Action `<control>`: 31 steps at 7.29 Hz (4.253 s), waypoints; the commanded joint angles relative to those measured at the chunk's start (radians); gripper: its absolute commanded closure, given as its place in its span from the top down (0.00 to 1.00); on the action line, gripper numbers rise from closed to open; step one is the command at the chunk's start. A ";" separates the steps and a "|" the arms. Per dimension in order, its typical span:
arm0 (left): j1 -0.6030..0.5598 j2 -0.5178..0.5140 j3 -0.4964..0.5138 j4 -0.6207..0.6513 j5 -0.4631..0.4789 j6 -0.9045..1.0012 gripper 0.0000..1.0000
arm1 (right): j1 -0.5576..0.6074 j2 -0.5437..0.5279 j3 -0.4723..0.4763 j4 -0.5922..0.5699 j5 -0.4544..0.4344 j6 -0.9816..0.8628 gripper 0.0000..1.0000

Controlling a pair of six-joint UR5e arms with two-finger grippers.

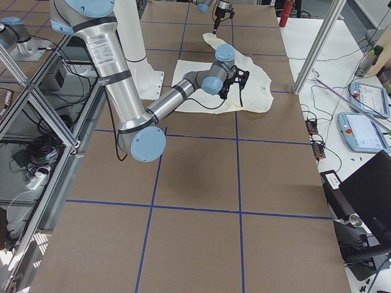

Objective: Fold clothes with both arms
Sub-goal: 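Grasp the other sleeve with the left gripper and fold it across the body, then lower both grippers to the shirt hem corners farthest from the neck and grasp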

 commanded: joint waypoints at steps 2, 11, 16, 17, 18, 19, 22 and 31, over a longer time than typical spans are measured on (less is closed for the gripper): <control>0.063 -0.362 0.008 0.026 -0.079 -0.473 0.00 | 0.109 -0.115 0.027 0.008 0.096 -0.117 1.00; 0.464 -0.982 0.714 -0.643 0.604 -0.855 0.00 | 0.192 -0.256 0.122 0.008 0.153 -0.231 1.00; 0.477 -0.898 0.499 -0.591 0.563 -1.029 0.69 | 0.119 -0.242 0.123 0.006 0.103 -0.201 1.00; 0.476 -0.794 0.319 -0.471 0.539 -1.018 0.69 | 0.017 -0.242 0.145 0.006 0.006 -0.074 1.00; 0.461 -0.695 0.194 -0.405 0.539 -1.015 0.68 | -0.122 -0.247 0.195 0.003 -0.134 0.059 1.00; 0.438 -0.561 0.030 -0.322 0.536 -0.997 0.67 | -0.289 -0.250 0.236 0.000 -0.284 0.223 0.99; 0.412 -0.333 -0.214 -0.203 0.538 -0.819 0.67 | -0.712 -0.242 0.329 -0.155 -0.694 0.536 0.94; 0.419 -0.330 -0.203 -0.204 0.544 -0.834 0.73 | -0.866 -0.253 0.275 -0.252 -0.827 0.706 0.54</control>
